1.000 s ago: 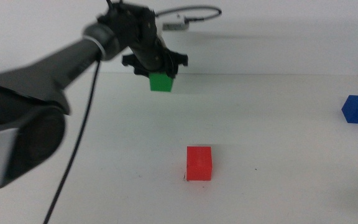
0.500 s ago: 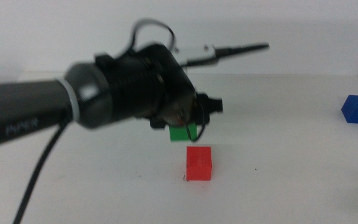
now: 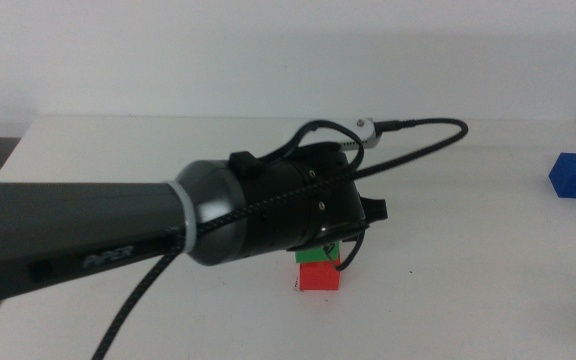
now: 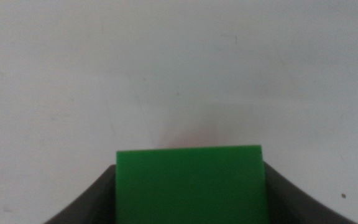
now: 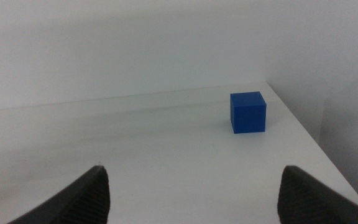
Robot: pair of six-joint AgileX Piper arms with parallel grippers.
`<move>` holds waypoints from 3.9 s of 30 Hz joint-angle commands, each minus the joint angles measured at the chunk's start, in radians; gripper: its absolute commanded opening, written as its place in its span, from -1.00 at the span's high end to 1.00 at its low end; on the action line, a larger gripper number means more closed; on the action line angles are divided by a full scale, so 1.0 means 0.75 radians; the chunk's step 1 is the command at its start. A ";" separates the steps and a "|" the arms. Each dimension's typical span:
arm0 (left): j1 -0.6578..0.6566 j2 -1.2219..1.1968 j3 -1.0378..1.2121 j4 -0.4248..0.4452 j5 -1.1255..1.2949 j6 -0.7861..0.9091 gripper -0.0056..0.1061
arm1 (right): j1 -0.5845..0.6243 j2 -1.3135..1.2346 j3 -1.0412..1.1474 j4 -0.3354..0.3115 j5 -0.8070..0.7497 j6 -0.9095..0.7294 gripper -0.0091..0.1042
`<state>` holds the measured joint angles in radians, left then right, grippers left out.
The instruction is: Stack red cubes first, then green, then blue cubes in a specific spot.
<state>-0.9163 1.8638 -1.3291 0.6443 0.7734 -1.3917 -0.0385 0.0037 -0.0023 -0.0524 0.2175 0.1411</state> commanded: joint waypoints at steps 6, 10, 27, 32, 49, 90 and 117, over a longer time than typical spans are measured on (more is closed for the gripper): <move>-0.005 0.043 0.003 0.017 -0.062 -0.030 0.93 | -0.007 -0.005 0.003 -0.012 -0.015 -0.005 -0.80; -0.003 0.046 0.003 0.017 -0.073 -0.030 0.93 | -0.007 -0.005 0.003 -0.012 -0.015 -0.005 -0.80; -0.003 0.046 0.003 0.014 -0.065 0.038 0.61 | -0.007 -0.005 0.003 -0.012 -0.015 -0.005 -0.80; -0.003 0.046 0.003 0.014 -0.051 0.044 0.12 | -0.007 -0.005 0.003 -0.012 -0.015 -0.005 -0.80; -0.003 -0.756 0.005 -0.369 0.198 1.365 -0.78 | -0.007 -0.005 0.003 -0.012 -0.015 -0.005 -0.80; 0.410 -1.246 -0.228 -1.025 0.559 1.922 -0.78 | -0.007 0.299 -0.310 0.044 -0.133 -0.008 -0.80; 0.410 -1.245 -0.228 -0.962 0.559 1.922 -0.78 | -0.186 2.319 -2.019 0.080 0.977 -0.234 -0.80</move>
<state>-0.6090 0.9319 -1.4958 -0.0827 1.2050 0.0521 -0.1542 1.6832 -1.4679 0.0076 0.9244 0.0076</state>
